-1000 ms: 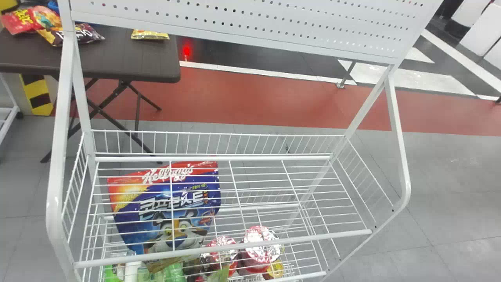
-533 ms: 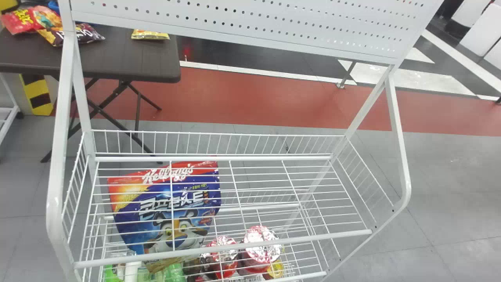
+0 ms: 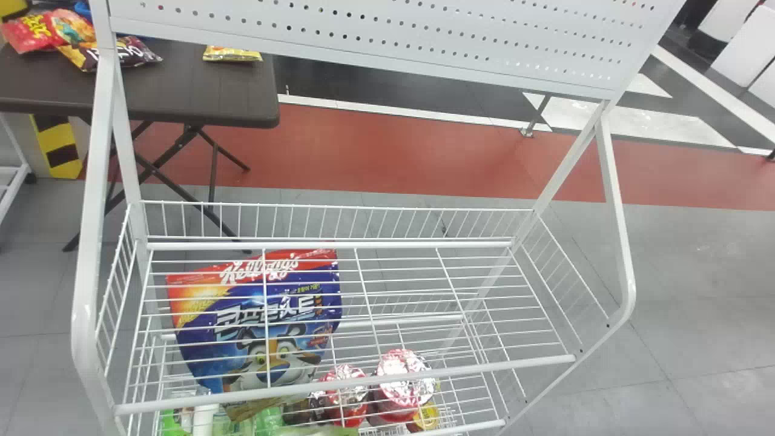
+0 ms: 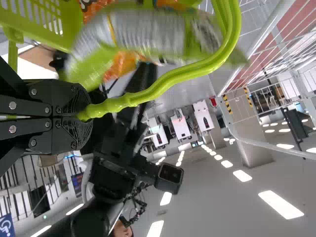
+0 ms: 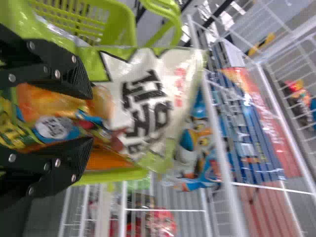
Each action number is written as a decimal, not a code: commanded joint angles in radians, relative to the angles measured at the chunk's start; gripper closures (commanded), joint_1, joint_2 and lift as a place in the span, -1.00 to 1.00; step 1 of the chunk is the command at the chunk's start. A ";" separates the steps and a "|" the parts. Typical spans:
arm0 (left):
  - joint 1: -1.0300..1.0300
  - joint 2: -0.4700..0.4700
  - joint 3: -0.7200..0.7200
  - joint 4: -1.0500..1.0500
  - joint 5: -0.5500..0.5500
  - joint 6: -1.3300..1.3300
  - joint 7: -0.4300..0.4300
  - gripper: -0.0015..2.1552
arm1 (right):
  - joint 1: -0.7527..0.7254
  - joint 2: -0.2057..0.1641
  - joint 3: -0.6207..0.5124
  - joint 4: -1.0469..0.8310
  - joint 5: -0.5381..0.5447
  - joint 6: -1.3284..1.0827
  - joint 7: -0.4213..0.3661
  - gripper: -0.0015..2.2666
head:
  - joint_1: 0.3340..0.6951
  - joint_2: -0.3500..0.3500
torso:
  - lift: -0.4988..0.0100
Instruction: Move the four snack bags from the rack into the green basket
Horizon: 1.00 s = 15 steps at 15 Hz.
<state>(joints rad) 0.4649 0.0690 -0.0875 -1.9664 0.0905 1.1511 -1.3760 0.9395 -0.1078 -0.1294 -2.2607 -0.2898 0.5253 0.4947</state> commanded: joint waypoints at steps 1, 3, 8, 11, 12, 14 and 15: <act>0.001 0.000 -0.003 -0.005 0.000 0.002 0.000 0.79 | -0.007 0.000 0.002 -0.005 -0.006 -0.029 0.001 -0.95 | 1.00 -1.00 | 0.96; 0.001 0.000 0.000 -0.005 0.000 0.002 0.003 0.79 | -0.007 0.002 0.010 -0.008 -0.005 -0.075 -0.004 -0.95 | 1.00 -1.00 | 0.96; -0.005 -0.002 -0.012 0.000 -0.002 0.002 0.012 0.79 | 0.004 0.000 0.093 -0.028 0.139 -0.744 -0.240 -0.96 | 1.00 -1.00 | 0.96; -0.003 -0.002 -0.008 0.009 0.000 -0.001 0.005 0.79 | 0.004 0.022 0.114 -0.072 0.156 -0.722 -0.303 -0.96 | 1.00 -1.00 | 0.96; -0.002 -0.002 -0.003 0.015 0.003 -0.004 0.000 0.79 | 0.005 0.042 0.114 -0.076 0.156 -0.692 -0.303 -0.96 | 1.00 -1.00 | 0.96; -0.002 -0.002 0.002 0.024 0.009 -0.017 -0.006 0.79 | 0.005 0.068 0.102 -0.069 0.155 -0.643 -0.301 -0.96 | 1.00 -1.00 | 0.96; -0.002 -0.002 0.002 0.026 0.011 -0.023 -0.006 0.79 | 0.010 0.073 0.091 -0.066 0.152 -0.636 -0.300 -0.96 | 1.00 -1.00 | 0.96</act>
<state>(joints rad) 0.4631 0.0675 -0.0875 -1.9436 0.0984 1.1359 -1.3821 0.9451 -0.0468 -0.0254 -2.3316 -0.1342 -0.1306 0.1940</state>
